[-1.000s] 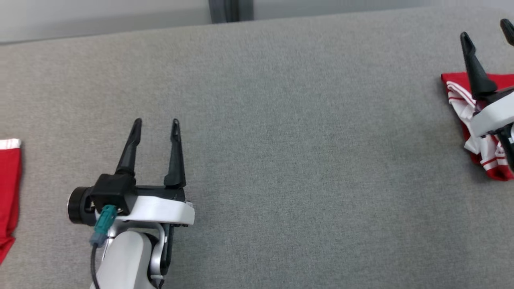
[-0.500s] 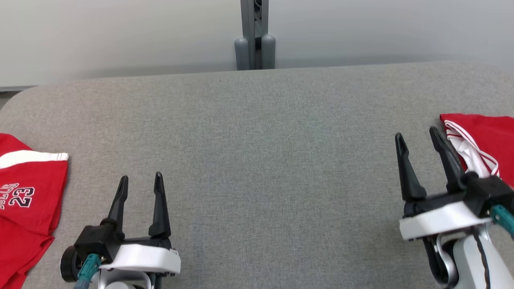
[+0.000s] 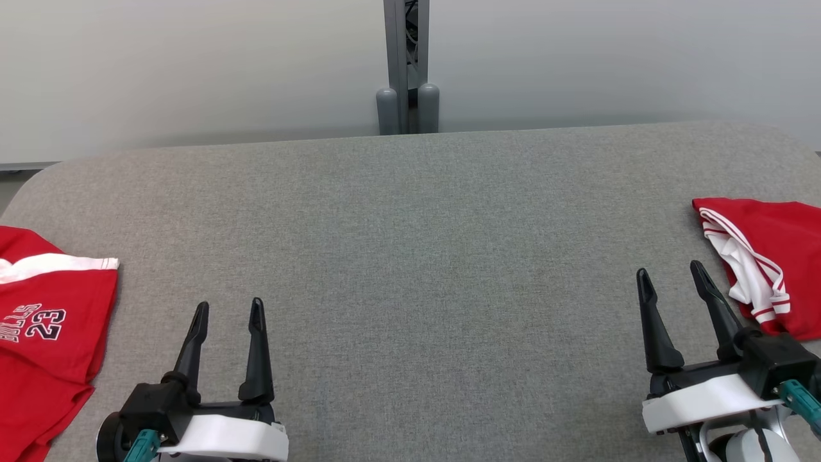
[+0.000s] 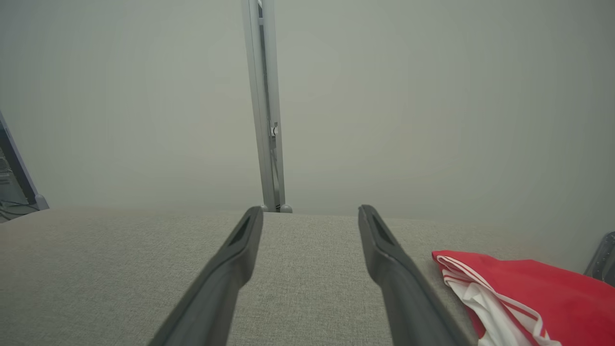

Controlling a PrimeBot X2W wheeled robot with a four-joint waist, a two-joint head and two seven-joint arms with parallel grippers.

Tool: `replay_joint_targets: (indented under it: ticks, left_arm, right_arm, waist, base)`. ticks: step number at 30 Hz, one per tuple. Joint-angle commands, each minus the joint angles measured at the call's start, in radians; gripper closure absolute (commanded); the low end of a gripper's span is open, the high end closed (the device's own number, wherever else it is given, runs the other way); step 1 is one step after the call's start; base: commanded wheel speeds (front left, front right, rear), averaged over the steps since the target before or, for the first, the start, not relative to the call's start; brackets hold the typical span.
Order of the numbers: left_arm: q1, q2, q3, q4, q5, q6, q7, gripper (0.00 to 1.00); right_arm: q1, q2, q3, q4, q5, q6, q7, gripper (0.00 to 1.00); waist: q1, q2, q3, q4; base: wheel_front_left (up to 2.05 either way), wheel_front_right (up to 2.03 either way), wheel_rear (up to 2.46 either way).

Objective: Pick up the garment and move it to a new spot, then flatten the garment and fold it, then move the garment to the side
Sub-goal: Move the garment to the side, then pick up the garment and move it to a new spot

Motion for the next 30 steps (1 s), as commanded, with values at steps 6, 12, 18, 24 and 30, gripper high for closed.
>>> replay_joint_targets:
  ticks: [6,12,18,24,30]
  left_arm:
    - [-0.002,0.003,-0.008,0.004,0.01,-0.005,0.0,0.0]
    - [-0.005,0.003,-0.019,0.01,0.005,0.0,0.0,0.0]
    - [-0.015,0.004,-0.023,0.013,0.003,0.008,0.0,0.0]
    - [-0.025,0.004,0.003,0.009,-0.076,0.027,0.0,0.0]
    - [-0.009,0.003,0.025,0.007,-0.043,0.017,0.0,0.0]
  right_arm:
    - [-0.006,-0.002,-0.003,0.0,0.019,0.0,-0.002,0.0]
    - [-0.002,-0.003,0.001,0.01,0.016,0.0,-0.002,0.0]
    - [-0.001,-0.002,0.01,-0.007,0.013,0.0,-0.002,0.0]
    - [0.009,-0.003,0.047,-0.009,0.022,0.0,-0.002,0.0]
    - [0.013,-0.003,0.105,0.002,0.043,0.0,-0.002,0.0]
  waist:
    - [0.0,0.0,-0.002,0.005]
    - [0.0,0.0,0.001,0.013]
    - [0.0,0.0,0.01,0.055]
    - [0.0,0.0,0.019,0.162]
    - [0.0,0.0,0.004,0.286]
  base:
    - [0.0,0.0,0.0]
    - [0.0,0.0,0.0]
    - [0.0,0.0,0.0]
    - [0.0,0.0,0.0]
    - [0.0,0.0,0.0]
